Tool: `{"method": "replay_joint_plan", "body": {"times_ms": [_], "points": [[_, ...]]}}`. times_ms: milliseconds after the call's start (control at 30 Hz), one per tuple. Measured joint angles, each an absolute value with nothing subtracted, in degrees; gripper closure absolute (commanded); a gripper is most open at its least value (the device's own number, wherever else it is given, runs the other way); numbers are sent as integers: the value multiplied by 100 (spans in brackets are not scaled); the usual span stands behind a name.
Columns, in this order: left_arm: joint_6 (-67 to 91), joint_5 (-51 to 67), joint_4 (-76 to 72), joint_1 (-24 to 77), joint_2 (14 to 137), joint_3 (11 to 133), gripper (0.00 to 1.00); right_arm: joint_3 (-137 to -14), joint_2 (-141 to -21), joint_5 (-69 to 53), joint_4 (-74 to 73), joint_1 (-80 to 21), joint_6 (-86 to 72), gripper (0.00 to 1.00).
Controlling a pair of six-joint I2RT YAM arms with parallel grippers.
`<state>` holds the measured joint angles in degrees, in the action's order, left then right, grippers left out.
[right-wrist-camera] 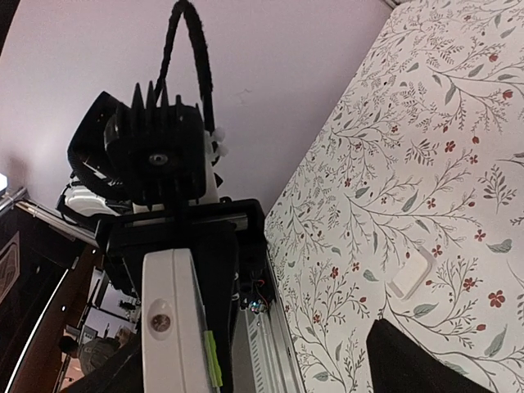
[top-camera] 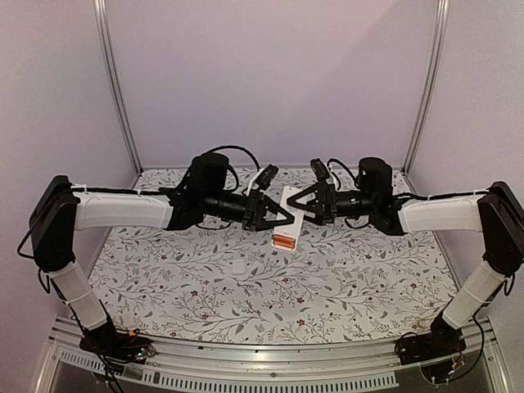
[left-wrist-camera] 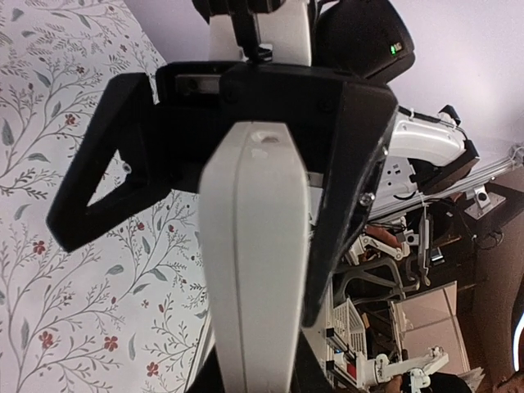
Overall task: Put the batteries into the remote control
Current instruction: Pass from the right arm to the left, then load the battery into the battery compartment.
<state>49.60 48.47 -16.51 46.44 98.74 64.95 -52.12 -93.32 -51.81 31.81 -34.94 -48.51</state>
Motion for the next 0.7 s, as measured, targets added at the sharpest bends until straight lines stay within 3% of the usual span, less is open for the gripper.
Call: {"method": "replay_joint_plan", "body": {"times_ms": [700], "points": [[5599,4191,-2469,4366,9817,6031,100,-4943,-8696,-4622,2152,-3874,-4501,1]]}}
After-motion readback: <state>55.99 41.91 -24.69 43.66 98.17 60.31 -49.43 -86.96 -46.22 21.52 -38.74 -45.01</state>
